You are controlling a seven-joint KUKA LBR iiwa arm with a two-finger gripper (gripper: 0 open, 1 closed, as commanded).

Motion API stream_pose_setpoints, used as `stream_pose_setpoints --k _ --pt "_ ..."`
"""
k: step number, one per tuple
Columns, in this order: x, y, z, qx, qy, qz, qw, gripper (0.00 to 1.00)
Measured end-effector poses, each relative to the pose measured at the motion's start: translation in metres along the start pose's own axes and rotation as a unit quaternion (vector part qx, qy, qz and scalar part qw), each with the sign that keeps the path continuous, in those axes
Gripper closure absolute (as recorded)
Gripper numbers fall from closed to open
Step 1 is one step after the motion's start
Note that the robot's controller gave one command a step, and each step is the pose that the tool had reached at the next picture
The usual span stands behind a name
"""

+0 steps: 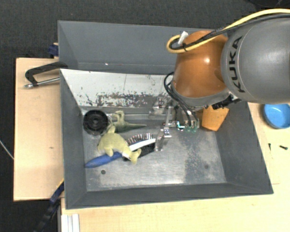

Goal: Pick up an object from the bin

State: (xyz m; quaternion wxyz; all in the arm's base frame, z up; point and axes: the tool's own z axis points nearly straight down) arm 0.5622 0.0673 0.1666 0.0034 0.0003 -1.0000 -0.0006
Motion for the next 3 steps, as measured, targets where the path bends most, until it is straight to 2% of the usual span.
stream_pose_setpoints --k 1,2,3 --pt "0.048 0.004 0.096 -0.001 -0.0093 0.05 0.9987 0.0" --pt "0.044 0.003 0.092 -0.001 -0.0132 0.049 0.9987 1.0" --pt "0.044 -0.001 -0.043 -0.001 -0.0093 0.07 0.9975 1.0"
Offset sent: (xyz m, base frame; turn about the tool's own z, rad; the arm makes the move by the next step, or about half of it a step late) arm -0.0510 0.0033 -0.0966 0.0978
